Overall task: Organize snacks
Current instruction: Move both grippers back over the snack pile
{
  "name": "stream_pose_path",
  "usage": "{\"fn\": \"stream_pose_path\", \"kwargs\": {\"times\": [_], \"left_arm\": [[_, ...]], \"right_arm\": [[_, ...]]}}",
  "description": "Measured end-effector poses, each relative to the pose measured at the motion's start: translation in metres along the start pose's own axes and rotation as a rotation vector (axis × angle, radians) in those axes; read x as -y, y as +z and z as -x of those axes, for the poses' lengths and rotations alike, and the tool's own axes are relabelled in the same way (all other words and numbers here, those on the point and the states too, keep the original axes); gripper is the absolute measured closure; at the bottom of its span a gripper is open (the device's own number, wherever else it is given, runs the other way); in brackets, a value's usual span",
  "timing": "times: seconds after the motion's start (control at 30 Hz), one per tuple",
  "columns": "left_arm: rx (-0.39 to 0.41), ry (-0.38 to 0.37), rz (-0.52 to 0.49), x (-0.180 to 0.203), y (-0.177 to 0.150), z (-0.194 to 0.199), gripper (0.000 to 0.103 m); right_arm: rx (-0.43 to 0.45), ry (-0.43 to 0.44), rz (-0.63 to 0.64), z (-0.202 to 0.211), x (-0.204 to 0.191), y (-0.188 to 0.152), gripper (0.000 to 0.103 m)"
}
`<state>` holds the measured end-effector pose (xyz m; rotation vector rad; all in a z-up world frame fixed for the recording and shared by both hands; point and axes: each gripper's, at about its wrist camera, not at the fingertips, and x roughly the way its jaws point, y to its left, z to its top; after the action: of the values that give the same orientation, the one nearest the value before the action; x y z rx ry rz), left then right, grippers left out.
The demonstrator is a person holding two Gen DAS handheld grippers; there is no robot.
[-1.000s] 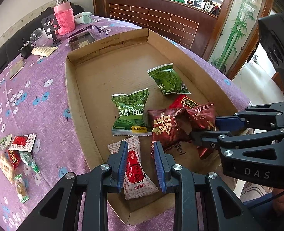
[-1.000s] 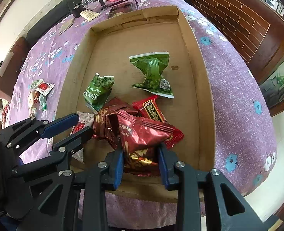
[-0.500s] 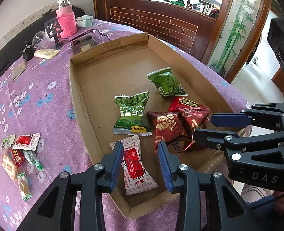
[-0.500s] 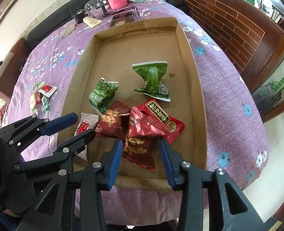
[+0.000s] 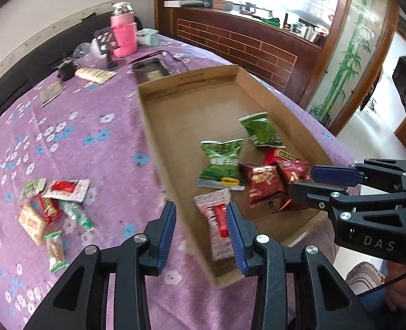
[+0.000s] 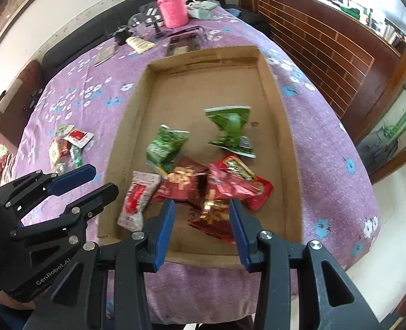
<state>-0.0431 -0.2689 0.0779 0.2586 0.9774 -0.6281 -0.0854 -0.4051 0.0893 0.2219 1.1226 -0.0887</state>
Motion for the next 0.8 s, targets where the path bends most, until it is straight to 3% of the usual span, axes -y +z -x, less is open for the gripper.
{"fn": "stream_pose_path", "kwargs": {"times": [0.47,0.8], "left_arm": [[0.019,0.094,0.170,-0.069,-0.034,0.033,0.064],[0.008,0.188,0.340,-0.134,-0.079,0.054,0.064]], "right_arm": [[-0.001,0.063,0.161,-0.008,-0.077,0.007,0.063],[0.000,0.121,0.291,-0.017,-0.144,0.005,0.063]]}}
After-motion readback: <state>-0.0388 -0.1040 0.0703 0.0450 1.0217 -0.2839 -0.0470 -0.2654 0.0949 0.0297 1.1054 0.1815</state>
